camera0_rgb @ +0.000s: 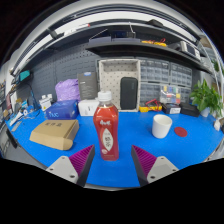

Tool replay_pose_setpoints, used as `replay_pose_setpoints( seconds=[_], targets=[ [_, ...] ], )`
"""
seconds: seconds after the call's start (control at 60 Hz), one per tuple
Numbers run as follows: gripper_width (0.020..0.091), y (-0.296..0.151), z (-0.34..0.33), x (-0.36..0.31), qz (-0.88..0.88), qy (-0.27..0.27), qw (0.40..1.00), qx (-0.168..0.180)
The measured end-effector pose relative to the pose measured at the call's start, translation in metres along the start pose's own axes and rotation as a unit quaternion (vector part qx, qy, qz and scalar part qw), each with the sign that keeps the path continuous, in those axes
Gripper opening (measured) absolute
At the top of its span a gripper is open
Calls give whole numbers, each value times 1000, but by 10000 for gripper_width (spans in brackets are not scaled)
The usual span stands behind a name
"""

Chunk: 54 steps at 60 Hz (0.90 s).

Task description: Pour water

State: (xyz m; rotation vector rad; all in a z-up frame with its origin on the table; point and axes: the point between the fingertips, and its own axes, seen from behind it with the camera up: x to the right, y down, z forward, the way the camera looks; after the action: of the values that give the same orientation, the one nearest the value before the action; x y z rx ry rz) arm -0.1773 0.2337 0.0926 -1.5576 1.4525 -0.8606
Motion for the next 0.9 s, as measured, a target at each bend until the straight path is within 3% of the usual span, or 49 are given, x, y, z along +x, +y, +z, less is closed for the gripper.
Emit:
replay_pose_setpoints(
  seconds=[0.35, 0.467, 0.517, 0.583, 0.6, 0.633, 0.65, 0.783, 0.9],
  targets=[
    [721, -29, 80, -13, 5, 1, 999, 37],
    [601, -30, 99, -15, -7, 1, 999, 48],
    [478, -30, 103, -13, -13, 8, 998, 54],
    [458, -33, 105, -14, -17, 11, 997, 72],
    [422, -34, 105, -15, -15, 9, 997, 75],
    [423, -35, 105, -15, -13, 8, 996, 84],
    [387, -35, 106, -15, -12, 6, 996, 87],
    [303, -37, 106, -19, -25, -12, 995, 99],
    [301, -38, 107, -21, -24, -22, 994, 104]
  ],
)
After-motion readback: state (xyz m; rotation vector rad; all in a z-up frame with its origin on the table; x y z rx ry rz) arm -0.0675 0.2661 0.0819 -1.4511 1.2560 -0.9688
